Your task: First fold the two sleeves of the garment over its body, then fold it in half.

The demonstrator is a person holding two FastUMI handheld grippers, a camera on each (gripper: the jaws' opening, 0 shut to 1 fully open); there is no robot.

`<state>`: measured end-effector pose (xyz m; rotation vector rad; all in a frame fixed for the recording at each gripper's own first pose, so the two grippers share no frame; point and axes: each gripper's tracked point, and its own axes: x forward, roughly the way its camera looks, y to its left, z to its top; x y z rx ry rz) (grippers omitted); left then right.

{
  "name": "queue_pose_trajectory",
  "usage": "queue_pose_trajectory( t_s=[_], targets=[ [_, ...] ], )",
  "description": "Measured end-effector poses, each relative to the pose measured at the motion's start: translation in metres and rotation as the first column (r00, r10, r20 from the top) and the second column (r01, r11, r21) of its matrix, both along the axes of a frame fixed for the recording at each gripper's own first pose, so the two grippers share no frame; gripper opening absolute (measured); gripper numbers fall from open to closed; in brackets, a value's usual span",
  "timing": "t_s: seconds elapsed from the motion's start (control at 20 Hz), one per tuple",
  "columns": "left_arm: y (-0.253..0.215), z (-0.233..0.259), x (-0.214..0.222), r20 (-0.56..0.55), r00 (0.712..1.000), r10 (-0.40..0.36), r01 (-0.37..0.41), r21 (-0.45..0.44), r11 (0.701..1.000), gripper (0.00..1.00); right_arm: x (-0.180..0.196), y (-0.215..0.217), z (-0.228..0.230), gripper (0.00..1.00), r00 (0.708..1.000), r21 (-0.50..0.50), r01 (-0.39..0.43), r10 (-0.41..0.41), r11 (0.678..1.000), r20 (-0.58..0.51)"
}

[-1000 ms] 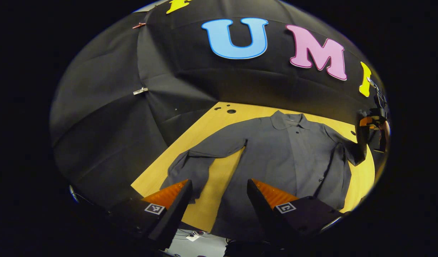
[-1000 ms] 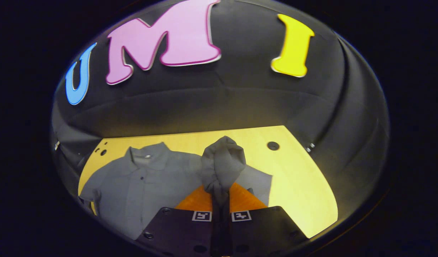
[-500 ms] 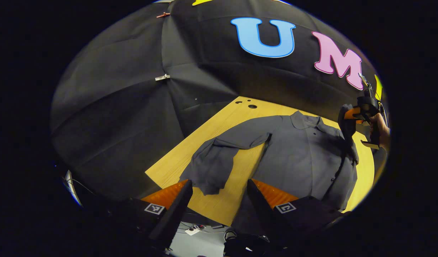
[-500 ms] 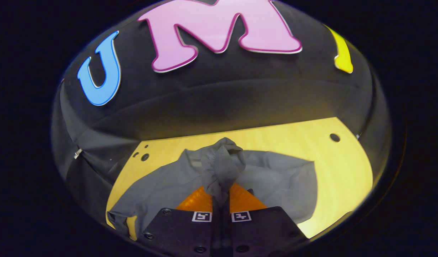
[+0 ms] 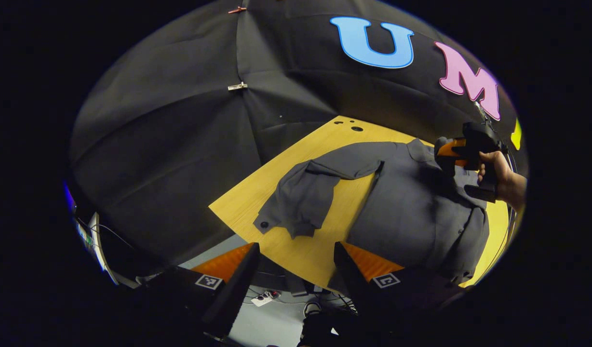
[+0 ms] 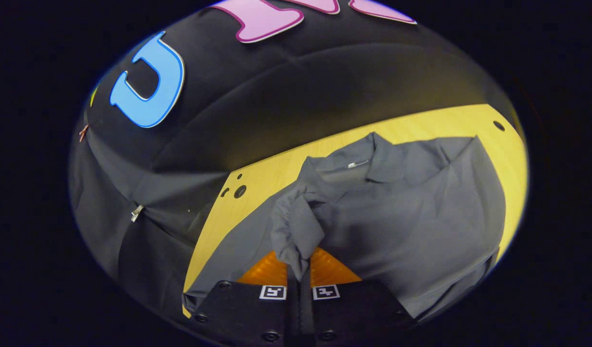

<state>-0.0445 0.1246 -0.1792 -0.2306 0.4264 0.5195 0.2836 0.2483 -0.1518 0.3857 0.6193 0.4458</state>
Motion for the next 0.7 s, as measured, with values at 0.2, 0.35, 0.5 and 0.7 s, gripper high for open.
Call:
queue_pose_trajectory(
  t_s=[0.2,0.35,0.5,0.7],
  targets=[
    [0.009,-0.003,0.001,0.009,1.0,0.021,-0.021,-0.006,1.0,0.97,-0.007,0.019,-0.014,0.2,0.998,0.074,-0.002,0.007,0.997,-0.062],
    [0.021,0.003,0.008,0.039,0.998,0.05,-0.05,-0.015,0.999,0.97,-0.018,0.021,-0.011,0.69,0.998,0.072,-0.033,0.036,0.997,-0.051],
    [0.035,0.013,0.022,0.099,0.992,0.077,-0.073,-0.046,0.996,0.97,-0.034,0.006,-0.003,0.99,0.999,0.004,-0.052,0.052,0.999,-0.012],
    [0.062,0.007,0.035,0.11,0.986,0.127,-0.118,-0.088,0.989,0.98,-0.075,-0.031,0.015,0.98,0.995,-0.11,-0.058,0.066,0.992,0.073]
  ],
)
